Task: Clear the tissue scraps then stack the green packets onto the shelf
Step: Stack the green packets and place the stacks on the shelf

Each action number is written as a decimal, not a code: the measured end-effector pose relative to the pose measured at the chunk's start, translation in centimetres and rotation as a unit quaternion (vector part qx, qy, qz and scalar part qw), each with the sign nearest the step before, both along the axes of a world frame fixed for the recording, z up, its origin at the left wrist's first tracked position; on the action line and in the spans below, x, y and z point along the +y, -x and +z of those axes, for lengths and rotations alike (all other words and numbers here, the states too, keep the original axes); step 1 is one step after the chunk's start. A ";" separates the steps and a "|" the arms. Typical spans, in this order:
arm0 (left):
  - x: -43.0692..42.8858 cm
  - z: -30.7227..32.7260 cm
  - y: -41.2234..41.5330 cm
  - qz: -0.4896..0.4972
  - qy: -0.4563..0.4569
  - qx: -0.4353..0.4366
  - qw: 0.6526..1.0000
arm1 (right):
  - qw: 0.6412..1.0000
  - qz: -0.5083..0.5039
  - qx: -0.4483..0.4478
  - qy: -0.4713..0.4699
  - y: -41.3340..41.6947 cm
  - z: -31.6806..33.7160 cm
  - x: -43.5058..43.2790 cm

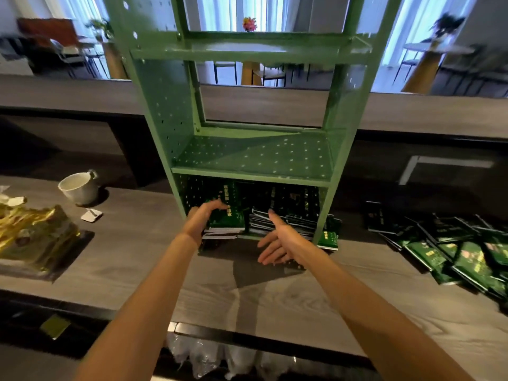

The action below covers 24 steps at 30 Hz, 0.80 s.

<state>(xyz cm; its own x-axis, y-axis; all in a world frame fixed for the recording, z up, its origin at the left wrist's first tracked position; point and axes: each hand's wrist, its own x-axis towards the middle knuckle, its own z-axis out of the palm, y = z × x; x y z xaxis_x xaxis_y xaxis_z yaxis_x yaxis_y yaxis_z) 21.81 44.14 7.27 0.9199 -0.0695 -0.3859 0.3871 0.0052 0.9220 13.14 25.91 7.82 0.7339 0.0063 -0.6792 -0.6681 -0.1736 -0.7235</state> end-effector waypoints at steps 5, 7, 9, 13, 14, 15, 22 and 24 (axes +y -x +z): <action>-1.4 1.6 -0.2 -0.020 -0.056 -0.031 0.998 | 0.999 -0.019 -0.015 0.021 -0.1 -0.2 0.1; -1.8 1.3 -0.9 -0.038 -0.061 -0.037 0.997 | 0.999 -0.035 -0.025 0.028 -0.1 -0.5 0.0; -2.3 1.6 -1.2 -0.067 -0.076 -0.034 0.994 | 0.998 -0.045 -0.027 0.034 -0.1 -0.6 -0.1; -3.1 1.5 -1.6 -0.115 -0.075 -0.008 0.991 | 0.995 -0.078 -0.044 0.037 -0.3 -1.2 -0.1; -3.1 1.4 -1.6 -0.119 -0.079 -0.010 0.990 | 0.994 -0.092 -0.051 0.031 -0.4 -1.3 0.0; -3.1 1.4 -1.6 -0.120 -0.083 -0.009 0.989 | 0.993 -0.105 -0.058 0.024 -0.5 -1.4 0.0; -3.6 1.5 -1.8 -0.122 -0.089 0.005 0.988 | 0.988 -0.123 -0.085 0.023 -0.2 -1.1 0.1; -3.6 1.3 -2.1 -0.097 -0.097 -0.013 0.990 | 0.988 -0.125 -0.090 0.031 -0.2 -0.9 0.2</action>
